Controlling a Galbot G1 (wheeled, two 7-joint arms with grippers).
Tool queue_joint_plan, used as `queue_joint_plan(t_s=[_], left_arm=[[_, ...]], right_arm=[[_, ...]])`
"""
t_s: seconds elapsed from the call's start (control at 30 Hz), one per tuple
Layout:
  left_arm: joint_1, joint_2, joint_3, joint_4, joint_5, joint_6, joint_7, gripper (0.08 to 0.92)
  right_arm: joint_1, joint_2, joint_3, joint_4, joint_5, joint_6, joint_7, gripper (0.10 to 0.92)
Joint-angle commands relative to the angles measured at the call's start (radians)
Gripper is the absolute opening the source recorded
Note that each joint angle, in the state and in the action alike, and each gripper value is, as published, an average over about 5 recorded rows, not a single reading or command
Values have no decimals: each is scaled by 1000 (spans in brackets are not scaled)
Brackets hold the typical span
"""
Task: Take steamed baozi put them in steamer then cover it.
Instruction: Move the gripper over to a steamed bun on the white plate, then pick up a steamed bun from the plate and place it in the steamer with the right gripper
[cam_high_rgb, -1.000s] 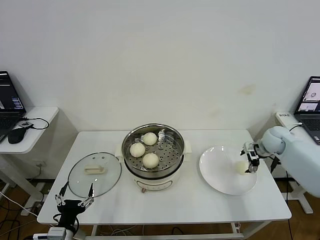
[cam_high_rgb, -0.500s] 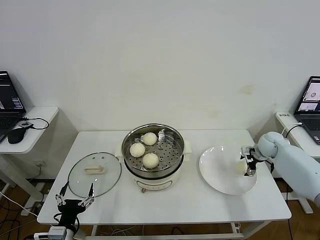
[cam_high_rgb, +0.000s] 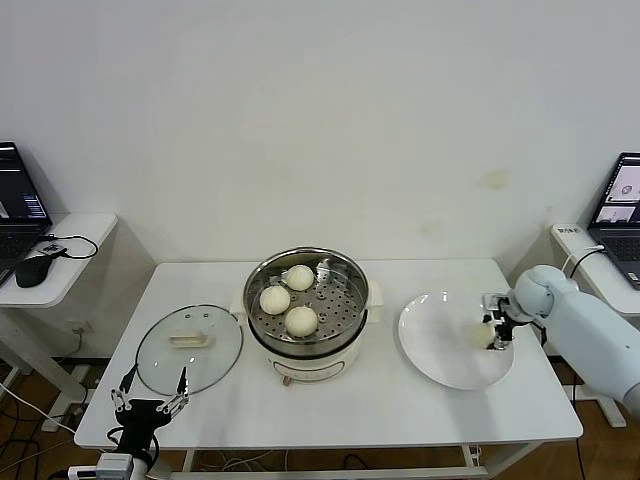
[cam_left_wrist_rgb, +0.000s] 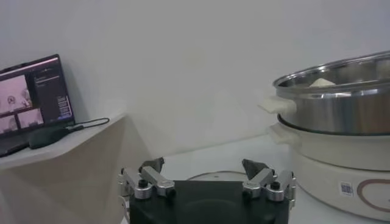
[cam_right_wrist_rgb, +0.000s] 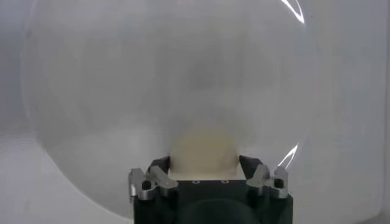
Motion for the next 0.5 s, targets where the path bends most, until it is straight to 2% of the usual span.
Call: queue_joint_plan(t_s=[0.03,0.27,0.5], left_arm=[[1,0,-1,0,0,0,0,823],[1,4,-5,-6,-1,1,0,823],[-2,5,2,-10,0,2,0,823]], right_arm=[[12,-26,-10,30,20,-7,-19,624],[129,-110,-117,159,119,-48,-34,595],[389,-199,-326,342,317,-133,-50,594]])
